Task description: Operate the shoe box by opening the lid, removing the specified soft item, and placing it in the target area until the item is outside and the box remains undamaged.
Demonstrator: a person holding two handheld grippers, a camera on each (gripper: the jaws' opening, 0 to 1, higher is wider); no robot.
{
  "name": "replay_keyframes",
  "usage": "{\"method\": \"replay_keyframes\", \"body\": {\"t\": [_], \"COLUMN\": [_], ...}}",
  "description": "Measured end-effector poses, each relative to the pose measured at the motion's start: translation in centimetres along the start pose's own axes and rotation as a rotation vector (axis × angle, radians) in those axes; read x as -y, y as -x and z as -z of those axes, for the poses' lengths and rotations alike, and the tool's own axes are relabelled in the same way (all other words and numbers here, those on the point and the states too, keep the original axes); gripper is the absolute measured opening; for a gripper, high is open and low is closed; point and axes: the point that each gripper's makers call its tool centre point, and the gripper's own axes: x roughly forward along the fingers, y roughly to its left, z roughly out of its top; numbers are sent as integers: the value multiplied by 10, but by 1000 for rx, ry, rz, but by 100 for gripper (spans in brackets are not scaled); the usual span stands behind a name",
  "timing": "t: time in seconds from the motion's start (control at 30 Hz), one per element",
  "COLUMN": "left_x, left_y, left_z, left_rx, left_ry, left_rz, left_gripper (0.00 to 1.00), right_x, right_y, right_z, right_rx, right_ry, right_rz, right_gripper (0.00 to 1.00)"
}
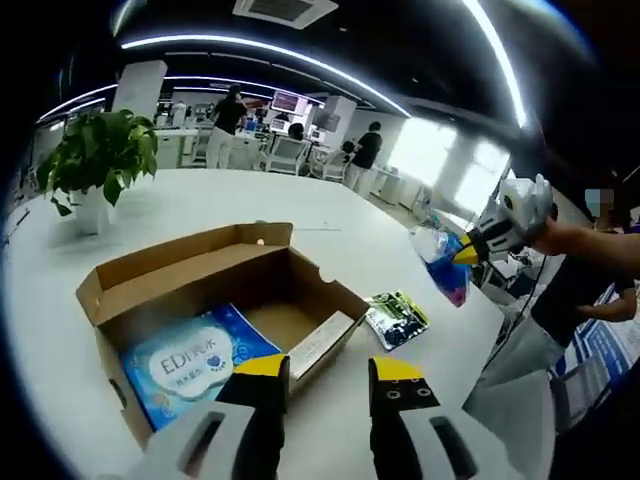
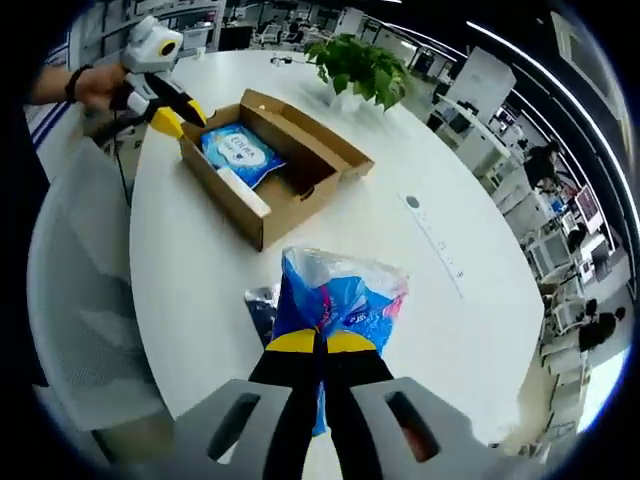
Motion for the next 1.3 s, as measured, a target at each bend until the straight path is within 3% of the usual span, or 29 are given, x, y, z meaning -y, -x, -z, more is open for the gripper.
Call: {"method": "replay_keyframes", "body": {"t": [0.17, 0.3, 0.43, 0.6, 0.8, 1.0, 1.3], "left_x": [-1, -1, 0, 2, 2, 7, -4], "left_y": [0, 1, 1, 2, 6, 14, 37], "left_z": [1, 2, 1, 3, 4, 5, 15], "left_rx": [-8, -12, -10, -10, 7, 15, 26], "left_ry": [2, 2, 7, 13, 35, 20, 49], "left_rz": [-9, -19, -30, -44, -59, -67, -136], "left_gripper": [31, 31, 31, 31, 32, 35, 35], "right_x": [-3, 0, 2, 8, 11, 12, 1], "right_y": [4, 8, 10, 7, -2, -17, -43], "right_z": [38, 79, 98, 113, 125, 134, 139], "right_rx": [-62, -183, -192, -219, -255, -270, -287], "right_ry": [31, 152, 148, 172, 261, 283, 372], "right_rz": [-4, 1, -15, -25, -46, -75, -135], "right_gripper": [0, 0, 0, 0, 0, 0, 0]}}
